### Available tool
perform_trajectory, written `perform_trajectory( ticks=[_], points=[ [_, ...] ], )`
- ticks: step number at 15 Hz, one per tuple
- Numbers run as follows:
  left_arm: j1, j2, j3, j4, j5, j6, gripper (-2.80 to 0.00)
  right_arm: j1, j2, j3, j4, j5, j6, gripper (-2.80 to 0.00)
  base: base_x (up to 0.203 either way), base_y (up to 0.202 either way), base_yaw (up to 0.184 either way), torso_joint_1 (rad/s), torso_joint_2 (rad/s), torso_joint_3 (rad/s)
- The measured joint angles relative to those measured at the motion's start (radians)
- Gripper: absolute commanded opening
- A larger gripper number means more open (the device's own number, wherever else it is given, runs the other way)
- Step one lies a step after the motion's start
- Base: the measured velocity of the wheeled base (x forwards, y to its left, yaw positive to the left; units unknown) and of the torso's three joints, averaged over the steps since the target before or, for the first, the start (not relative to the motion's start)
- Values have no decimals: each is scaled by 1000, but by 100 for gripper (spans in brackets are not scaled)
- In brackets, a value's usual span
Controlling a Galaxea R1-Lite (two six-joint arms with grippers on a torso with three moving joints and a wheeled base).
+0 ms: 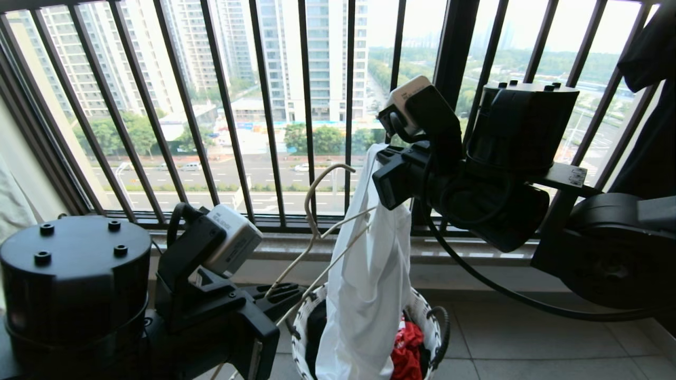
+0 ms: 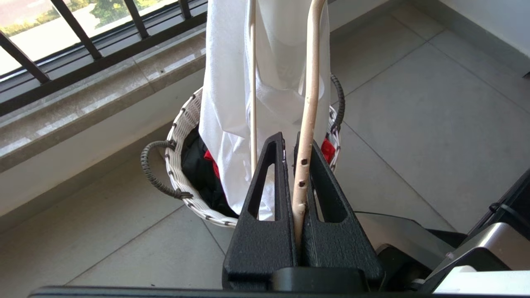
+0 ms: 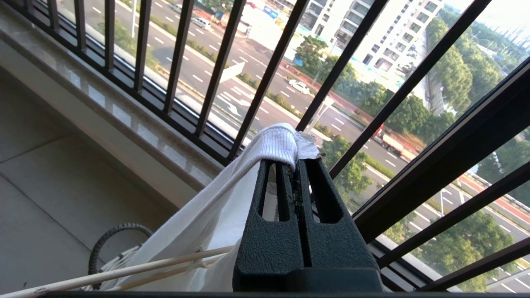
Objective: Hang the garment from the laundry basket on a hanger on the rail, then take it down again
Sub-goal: Hang the clothes on the clothes rack
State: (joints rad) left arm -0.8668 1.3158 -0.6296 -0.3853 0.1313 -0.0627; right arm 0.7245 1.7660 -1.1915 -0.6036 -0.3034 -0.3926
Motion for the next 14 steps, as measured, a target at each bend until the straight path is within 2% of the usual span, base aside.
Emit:
perform_trajectory(
  ticks=[1, 7, 10, 14],
  points=[
    [0, 4, -10, 0, 0, -29, -280, 0, 3, -2, 0, 0, 10, -280, 0, 0, 0, 0, 0, 0],
    [0, 27, -38, -8, 1, -89, -280, 22, 22, -25, 0, -1, 37, -280, 0, 0, 0, 0, 0, 0],
    [0, 47, -70, -13, 7, -165, -280, 63, 39, -36, 0, -7, 39, -280, 0, 0, 0, 0, 0, 0],
    [3, 88, -87, -43, 65, -175, -280, 129, 45, -51, 0, -46, 36, -280, 0, 0, 0, 0, 0, 0]
  ],
)
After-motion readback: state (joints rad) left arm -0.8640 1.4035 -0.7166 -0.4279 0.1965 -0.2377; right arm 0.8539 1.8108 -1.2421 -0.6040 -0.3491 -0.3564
